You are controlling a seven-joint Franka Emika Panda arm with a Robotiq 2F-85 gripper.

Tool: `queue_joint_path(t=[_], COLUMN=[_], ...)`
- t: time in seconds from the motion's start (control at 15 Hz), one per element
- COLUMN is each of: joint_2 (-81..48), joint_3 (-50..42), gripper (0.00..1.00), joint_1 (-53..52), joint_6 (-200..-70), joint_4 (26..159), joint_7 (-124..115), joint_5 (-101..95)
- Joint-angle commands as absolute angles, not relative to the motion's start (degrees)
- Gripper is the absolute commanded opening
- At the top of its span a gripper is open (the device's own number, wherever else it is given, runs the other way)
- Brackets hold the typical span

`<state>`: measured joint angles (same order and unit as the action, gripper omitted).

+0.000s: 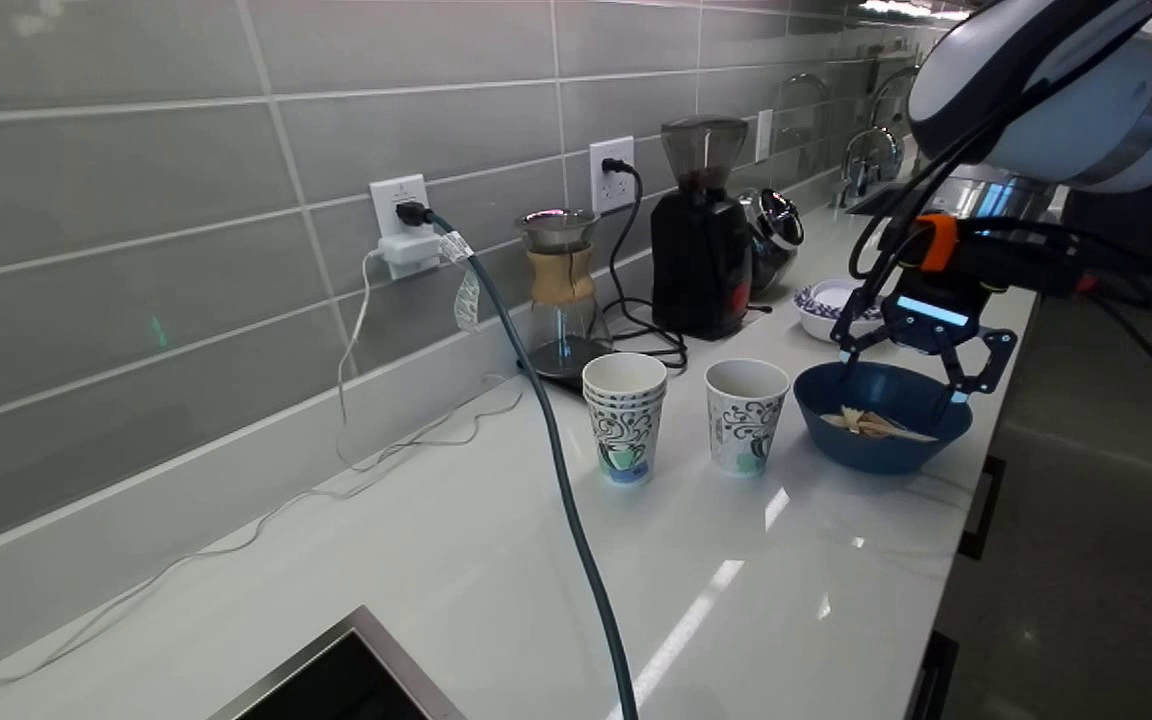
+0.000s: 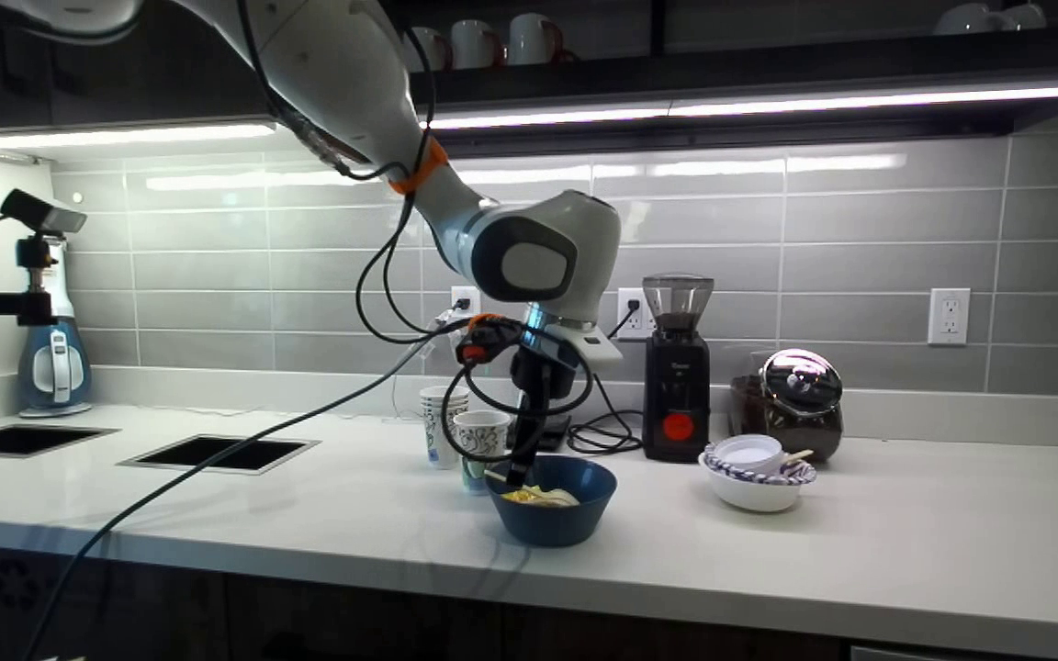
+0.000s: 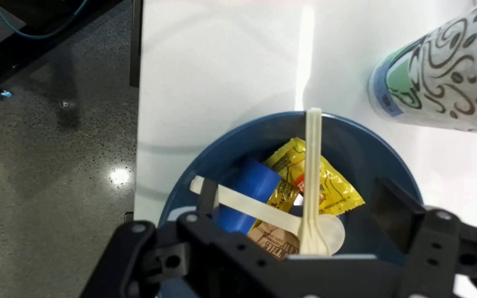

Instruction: Remove the white fork from the dark blue bowl and put it on the right side of the counter.

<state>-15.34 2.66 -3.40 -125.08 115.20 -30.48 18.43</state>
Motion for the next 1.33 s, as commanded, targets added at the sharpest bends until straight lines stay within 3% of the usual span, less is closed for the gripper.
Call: queue_joint_path(t=[0.0, 0.2, 0.6, 0.8, 0.93, 1.13, 1.27], joint_2=[-19.8, -21.1, -22.5, -22.9, -23.1, -22.8, -22.2], joint_3=[2.0, 2.0, 2.0, 2.0, 1.9, 1.7, 1.4], gripper=[0.79, 0.66, 0.7, 0.53, 0.26, 0.05, 0.0], joint_1=[-4.5, -4.8, -5.5, -5.8, -5.9, -6.5, -7.1], joint_6=[-125.6, -125.3, -124.6, -124.5, -124.6, -125.0, -124.7], joint_4=[110.6, 109.2, 108.3, 108.5, 108.6, 109.1, 109.6], joint_7=[-33.2, -33.7, -33.9, -34.0, -34.0, -34.4, -34.9], joint_5=[18.6, 18.7, 18.4, 18.1, 18.0, 16.8, 15.3])
